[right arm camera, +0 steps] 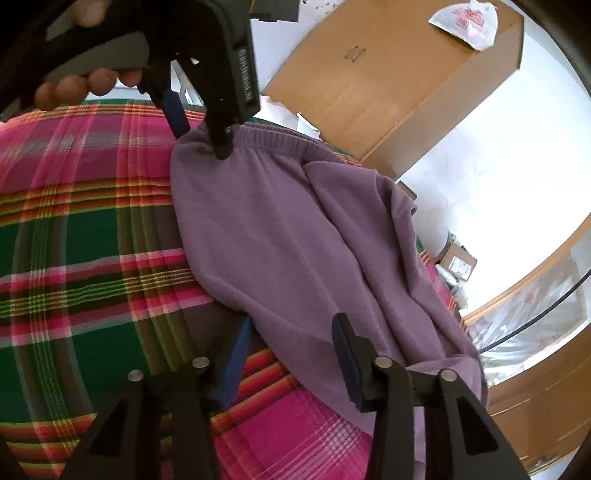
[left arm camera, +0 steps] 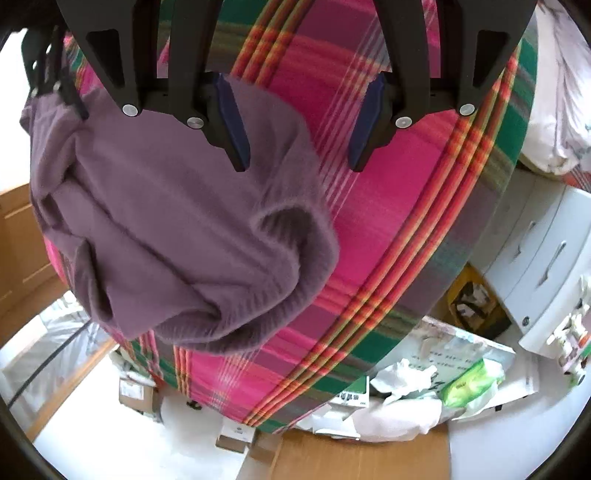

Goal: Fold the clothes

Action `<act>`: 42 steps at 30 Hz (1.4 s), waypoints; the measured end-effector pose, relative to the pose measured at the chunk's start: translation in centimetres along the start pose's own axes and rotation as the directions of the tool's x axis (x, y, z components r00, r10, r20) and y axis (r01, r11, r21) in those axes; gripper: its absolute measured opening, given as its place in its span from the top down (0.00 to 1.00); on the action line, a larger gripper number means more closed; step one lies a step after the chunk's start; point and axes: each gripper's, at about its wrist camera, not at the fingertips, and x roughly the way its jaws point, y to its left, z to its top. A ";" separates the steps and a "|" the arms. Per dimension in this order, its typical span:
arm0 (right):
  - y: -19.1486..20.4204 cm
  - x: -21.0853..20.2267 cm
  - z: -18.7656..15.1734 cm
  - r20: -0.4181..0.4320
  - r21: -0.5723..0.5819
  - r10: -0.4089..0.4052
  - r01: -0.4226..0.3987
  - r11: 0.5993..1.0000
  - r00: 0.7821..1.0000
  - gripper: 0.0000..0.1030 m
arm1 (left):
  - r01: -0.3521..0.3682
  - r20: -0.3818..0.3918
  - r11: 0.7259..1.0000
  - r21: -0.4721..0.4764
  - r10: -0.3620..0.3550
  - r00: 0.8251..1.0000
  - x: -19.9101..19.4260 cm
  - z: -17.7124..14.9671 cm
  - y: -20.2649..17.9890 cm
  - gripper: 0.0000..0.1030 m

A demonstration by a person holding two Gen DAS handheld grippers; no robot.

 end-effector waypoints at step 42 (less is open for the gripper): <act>4.7 -13.0 0.9 0.112 0.126 0.023 -0.037 0.991 0.993 0.96 | 0.321 0.264 0.923 -0.212 -0.262 0.928 -8.7 -4.8 9.2 0.89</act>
